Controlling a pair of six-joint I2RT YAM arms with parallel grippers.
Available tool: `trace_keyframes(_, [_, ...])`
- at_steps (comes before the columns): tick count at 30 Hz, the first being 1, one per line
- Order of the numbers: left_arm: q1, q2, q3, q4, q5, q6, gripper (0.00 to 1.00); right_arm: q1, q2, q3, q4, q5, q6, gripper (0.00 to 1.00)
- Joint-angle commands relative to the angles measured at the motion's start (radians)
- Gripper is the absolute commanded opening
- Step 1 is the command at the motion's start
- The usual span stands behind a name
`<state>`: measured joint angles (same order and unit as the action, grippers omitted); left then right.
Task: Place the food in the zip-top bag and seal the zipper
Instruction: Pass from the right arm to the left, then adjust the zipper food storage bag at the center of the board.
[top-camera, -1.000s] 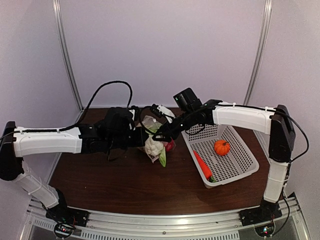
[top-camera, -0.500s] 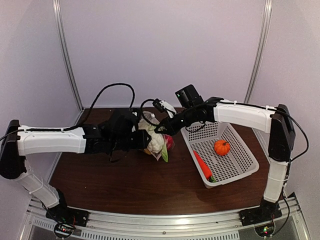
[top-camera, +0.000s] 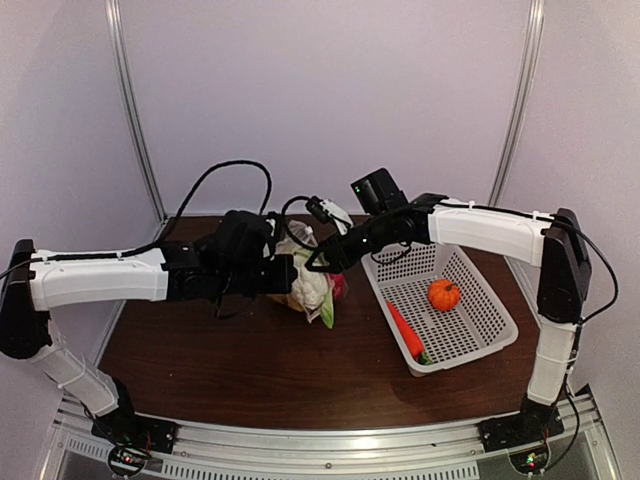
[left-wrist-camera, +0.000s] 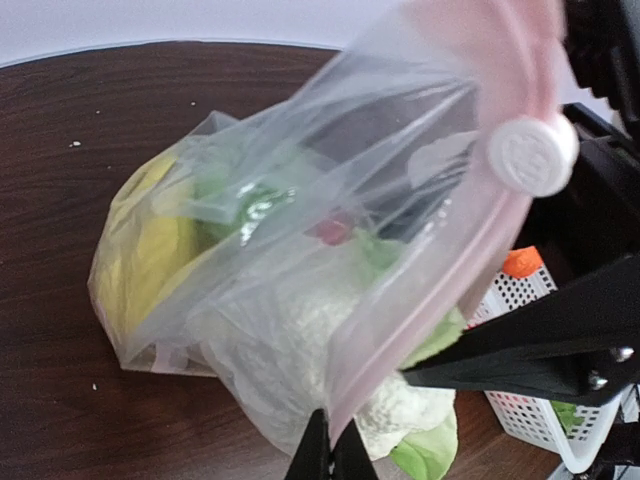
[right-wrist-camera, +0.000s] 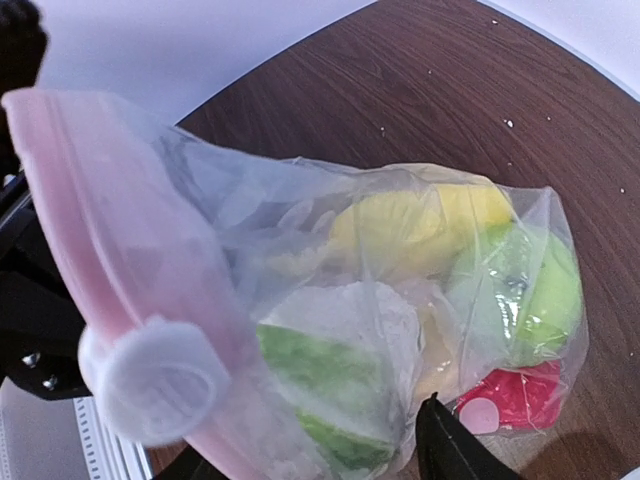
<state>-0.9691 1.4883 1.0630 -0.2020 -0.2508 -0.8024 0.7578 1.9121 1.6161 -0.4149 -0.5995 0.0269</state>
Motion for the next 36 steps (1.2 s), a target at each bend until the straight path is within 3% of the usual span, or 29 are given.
trace_keyframes(1, [-0.005,-0.064,0.145,0.053,0.182,0.044,0.0,0.0,0.019,0.039,-0.045,0.094,0.055,0.56])
trace_keyframes(5, [0.005,-0.103,0.197,0.007,0.188,0.04,0.0,-0.038,-0.004,0.099,-0.092,0.101,0.086,0.55])
trace_keyframes(8, [0.029,-0.119,0.199,-0.03,0.167,0.036,0.0,-0.075,-0.085,0.103,-0.094,-0.002,0.07,0.52])
trace_keyframes(12, [0.047,-0.126,0.186,-0.019,0.176,0.047,0.0,-0.086,-0.154,0.079,-0.115,-0.12,0.041,0.34])
trace_keyframes(16, [0.049,-0.106,0.19,-0.004,0.228,0.097,0.0,-0.085,-0.151,0.063,-0.146,-0.151,0.051,0.46])
trace_keyframes(21, [0.049,-0.087,0.168,0.033,0.303,0.119,0.0,-0.076,-0.168,0.0,-0.103,-0.185,0.078,0.51])
trace_keyframes(28, [0.047,-0.073,0.154,0.088,0.396,0.129,0.0,-0.065,-0.117,0.042,-0.089,-0.112,0.092,0.49])
trace_keyframes(36, [0.045,-0.076,0.143,0.094,0.399,0.131,0.0,-0.068,-0.056,0.071,-0.058,-0.102,0.13,0.25])
